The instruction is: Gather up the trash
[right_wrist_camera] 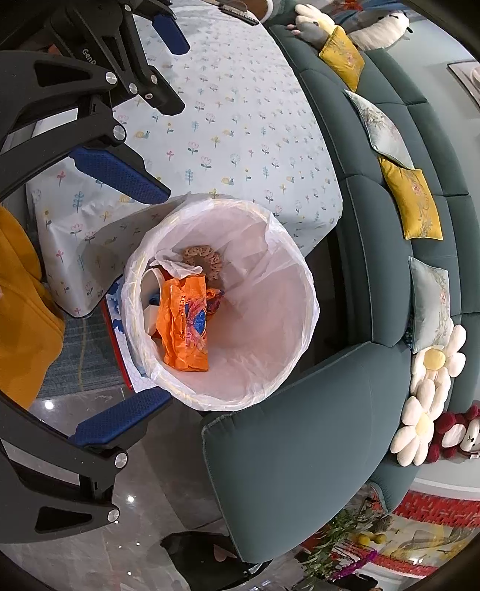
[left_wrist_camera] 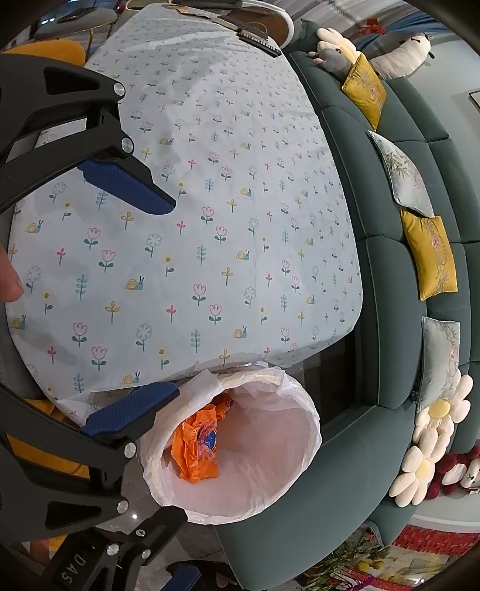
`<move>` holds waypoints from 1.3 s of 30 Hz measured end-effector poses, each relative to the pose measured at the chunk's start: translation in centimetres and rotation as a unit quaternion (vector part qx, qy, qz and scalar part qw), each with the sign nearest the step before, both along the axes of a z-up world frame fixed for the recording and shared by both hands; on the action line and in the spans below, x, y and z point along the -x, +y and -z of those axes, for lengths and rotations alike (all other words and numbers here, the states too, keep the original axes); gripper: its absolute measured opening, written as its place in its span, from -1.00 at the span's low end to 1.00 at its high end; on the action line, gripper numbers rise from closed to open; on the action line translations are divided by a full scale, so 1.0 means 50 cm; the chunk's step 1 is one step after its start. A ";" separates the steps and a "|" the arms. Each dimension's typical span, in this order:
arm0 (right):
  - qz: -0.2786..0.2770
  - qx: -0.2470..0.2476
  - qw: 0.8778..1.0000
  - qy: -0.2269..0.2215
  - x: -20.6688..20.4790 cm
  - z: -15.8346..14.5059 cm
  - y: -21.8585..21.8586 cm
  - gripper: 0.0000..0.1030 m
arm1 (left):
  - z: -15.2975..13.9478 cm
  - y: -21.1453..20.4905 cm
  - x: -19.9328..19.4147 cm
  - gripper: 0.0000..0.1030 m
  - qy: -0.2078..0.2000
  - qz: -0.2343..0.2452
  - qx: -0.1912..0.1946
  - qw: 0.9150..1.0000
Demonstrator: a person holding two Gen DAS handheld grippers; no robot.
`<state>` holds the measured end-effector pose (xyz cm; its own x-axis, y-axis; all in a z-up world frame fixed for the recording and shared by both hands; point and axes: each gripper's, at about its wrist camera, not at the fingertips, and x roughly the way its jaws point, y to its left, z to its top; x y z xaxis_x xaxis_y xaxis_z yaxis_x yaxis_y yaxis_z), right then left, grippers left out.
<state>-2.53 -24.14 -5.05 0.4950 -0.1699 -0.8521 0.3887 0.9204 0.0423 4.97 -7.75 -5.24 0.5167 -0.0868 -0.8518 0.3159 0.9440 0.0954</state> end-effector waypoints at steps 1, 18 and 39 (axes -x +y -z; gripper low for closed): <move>0.000 0.000 1.000 0.001 -0.001 0.001 0.000 0.87 | 0.001 0.000 -0.001 0.70 0.000 0.000 -0.001 1.000; -0.010 0.001 1.000 0.009 -0.018 0.016 0.011 0.87 | 0.014 0.009 -0.014 0.70 0.002 -0.016 -0.009 1.000; -0.018 0.009 1.000 0.014 -0.021 0.026 0.016 0.87 | 0.014 0.017 -0.014 0.70 -0.001 -0.030 -0.008 1.000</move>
